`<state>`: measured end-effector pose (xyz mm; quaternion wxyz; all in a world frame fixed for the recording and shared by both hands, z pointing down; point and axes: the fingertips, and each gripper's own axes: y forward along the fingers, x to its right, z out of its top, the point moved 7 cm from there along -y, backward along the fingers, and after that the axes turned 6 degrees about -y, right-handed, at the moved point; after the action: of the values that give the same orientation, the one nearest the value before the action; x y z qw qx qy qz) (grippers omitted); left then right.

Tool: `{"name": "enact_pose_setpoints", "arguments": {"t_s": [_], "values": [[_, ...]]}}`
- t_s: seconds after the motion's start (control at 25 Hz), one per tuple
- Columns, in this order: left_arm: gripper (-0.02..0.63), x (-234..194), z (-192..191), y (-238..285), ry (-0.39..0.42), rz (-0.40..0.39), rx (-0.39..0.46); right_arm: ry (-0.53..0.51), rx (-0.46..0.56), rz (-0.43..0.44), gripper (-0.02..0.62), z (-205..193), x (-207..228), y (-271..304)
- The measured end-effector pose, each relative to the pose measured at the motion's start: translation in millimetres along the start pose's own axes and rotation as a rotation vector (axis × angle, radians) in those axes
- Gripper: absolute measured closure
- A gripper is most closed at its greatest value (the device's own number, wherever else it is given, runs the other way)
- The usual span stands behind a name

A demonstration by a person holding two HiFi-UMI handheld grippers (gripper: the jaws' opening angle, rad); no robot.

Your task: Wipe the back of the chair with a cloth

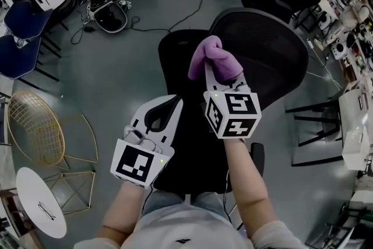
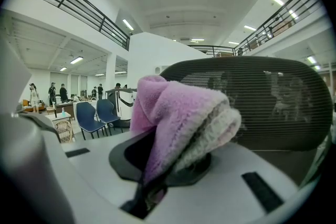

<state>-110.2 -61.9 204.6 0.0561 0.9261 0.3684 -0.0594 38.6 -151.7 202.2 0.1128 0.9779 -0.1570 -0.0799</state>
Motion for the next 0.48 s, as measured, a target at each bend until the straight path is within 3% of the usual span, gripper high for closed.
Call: {"name": "enact_pose_setpoints", "arguments": {"t_s": [0.48], "values": [[0.592, -2.2, -2.1, -3.8, -0.010, 0.010, -0.002, 0.006, 0.013, 0.049, 0.541, 0.0, -18.7, 1.3]]}}
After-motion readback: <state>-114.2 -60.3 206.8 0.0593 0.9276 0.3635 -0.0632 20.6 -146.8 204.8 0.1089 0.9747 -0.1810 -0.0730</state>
